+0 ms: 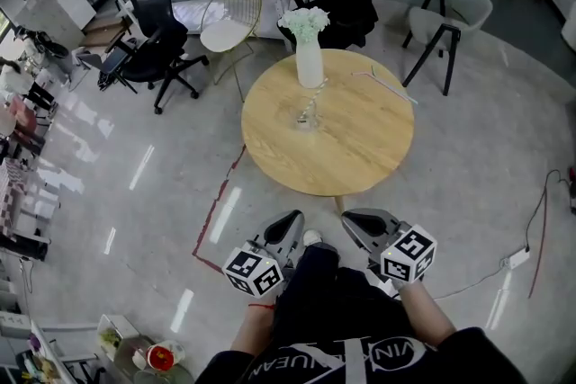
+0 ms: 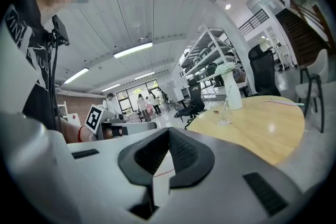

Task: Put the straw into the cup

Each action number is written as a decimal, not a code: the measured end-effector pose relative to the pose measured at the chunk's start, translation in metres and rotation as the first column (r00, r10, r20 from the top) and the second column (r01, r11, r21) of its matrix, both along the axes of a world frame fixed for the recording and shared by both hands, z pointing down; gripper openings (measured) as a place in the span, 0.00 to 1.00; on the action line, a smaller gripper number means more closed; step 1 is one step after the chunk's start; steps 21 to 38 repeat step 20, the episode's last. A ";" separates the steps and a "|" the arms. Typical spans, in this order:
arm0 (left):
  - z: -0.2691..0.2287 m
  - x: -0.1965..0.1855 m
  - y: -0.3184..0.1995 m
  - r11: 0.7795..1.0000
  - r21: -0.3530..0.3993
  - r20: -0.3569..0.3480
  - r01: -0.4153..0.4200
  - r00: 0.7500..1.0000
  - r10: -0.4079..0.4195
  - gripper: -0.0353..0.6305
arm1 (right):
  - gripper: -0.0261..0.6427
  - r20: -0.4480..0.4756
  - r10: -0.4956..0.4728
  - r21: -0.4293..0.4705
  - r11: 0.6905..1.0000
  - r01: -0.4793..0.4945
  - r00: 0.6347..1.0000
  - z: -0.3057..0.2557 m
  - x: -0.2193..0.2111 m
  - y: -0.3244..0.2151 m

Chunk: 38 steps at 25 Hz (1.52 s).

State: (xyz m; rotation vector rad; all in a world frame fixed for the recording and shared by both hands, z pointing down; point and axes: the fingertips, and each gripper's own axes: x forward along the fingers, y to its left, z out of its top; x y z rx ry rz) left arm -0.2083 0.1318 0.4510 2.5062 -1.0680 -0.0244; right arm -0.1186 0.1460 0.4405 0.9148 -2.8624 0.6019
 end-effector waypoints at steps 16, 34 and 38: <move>-0.010 -0.061 0.001 1.000 -0.026 0.032 -0.011 0.999 0.012 0.08 | 0.04 0.031 -0.012 -0.032 0.999 0.013 0.999 -0.007 -0.062 -0.008; -0.001 -0.089 -0.011 0.998 -0.061 0.027 0.027 0.999 -0.025 0.08 | 0.04 0.042 -0.014 -0.053 0.998 0.016 0.999 -0.002 -0.086 -0.016; -0.001 -0.089 -0.011 0.998 -0.061 0.027 0.027 0.999 -0.025 0.08 | 0.04 0.042 -0.014 -0.053 0.998 0.016 0.999 -0.002 -0.086 -0.016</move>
